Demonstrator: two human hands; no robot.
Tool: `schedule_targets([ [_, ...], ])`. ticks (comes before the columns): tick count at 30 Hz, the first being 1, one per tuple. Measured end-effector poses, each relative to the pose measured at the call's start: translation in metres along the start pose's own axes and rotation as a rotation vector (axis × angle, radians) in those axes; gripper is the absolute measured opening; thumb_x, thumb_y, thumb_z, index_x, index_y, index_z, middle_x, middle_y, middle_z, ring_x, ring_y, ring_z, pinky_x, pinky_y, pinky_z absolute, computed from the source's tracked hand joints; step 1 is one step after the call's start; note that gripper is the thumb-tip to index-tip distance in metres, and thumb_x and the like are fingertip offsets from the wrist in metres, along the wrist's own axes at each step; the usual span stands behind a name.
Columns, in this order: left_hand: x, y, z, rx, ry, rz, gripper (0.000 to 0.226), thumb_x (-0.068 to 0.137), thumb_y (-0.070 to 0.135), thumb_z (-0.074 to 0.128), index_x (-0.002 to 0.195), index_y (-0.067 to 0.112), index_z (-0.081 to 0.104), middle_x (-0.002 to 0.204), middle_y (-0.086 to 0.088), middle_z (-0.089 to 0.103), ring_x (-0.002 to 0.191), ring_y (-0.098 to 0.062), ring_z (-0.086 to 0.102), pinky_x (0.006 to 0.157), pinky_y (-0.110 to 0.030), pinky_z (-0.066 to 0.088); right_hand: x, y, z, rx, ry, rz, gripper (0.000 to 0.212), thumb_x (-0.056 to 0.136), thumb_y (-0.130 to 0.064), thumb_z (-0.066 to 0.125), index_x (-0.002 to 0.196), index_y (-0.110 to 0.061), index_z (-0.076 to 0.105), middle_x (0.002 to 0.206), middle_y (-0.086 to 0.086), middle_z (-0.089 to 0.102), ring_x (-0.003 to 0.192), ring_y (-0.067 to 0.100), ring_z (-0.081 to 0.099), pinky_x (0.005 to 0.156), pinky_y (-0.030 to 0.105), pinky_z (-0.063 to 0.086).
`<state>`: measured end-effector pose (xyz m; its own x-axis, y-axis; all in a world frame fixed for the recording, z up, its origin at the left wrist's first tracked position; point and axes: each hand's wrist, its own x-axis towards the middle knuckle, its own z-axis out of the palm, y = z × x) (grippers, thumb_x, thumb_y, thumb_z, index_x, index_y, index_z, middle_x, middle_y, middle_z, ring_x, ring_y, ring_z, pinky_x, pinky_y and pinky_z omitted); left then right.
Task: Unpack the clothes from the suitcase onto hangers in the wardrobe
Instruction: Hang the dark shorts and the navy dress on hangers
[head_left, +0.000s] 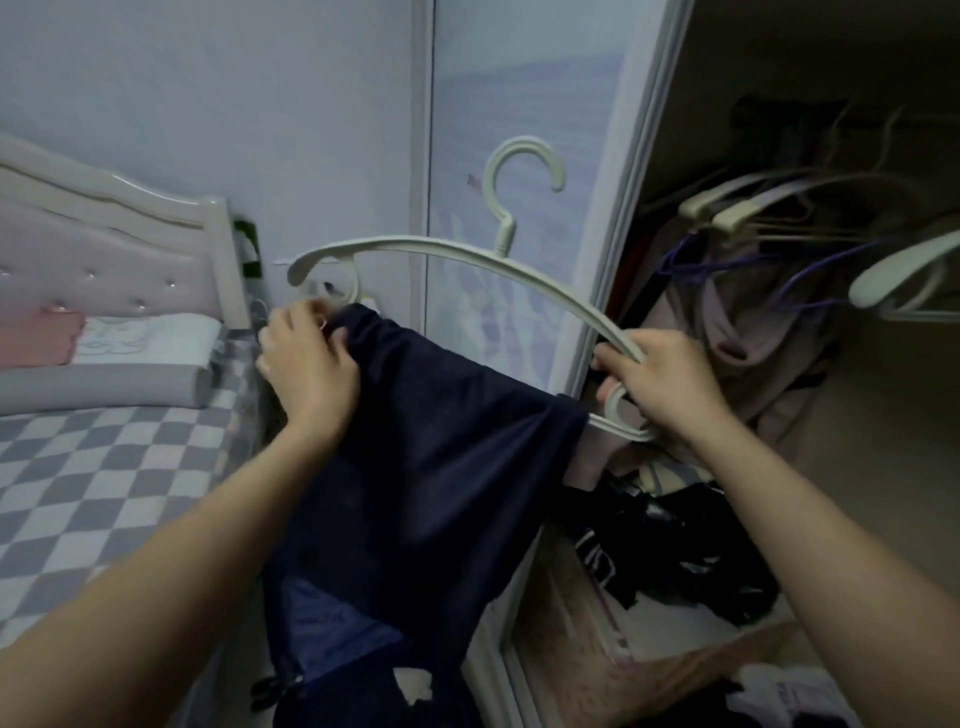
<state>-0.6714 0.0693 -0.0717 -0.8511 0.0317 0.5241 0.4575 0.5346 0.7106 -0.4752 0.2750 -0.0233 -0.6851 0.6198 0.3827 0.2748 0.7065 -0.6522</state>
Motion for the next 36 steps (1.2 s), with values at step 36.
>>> schedule_targets([
  [36,-0.196,-0.167,0.087,0.165,-1.015,-0.090,0.015,0.092,0.012,0.042,0.101,0.006,0.051,0.109,-0.013,0.059,0.096,-0.032,0.056,0.072,-0.033,0.040,-0.054,0.087,0.142,0.256,-0.136,0.318,0.013,0.083,-0.014,0.066,0.070,-0.016,0.063,0.056,-0.002,0.059,0.039,-0.002,0.045,0.044,0.011,0.036],
])
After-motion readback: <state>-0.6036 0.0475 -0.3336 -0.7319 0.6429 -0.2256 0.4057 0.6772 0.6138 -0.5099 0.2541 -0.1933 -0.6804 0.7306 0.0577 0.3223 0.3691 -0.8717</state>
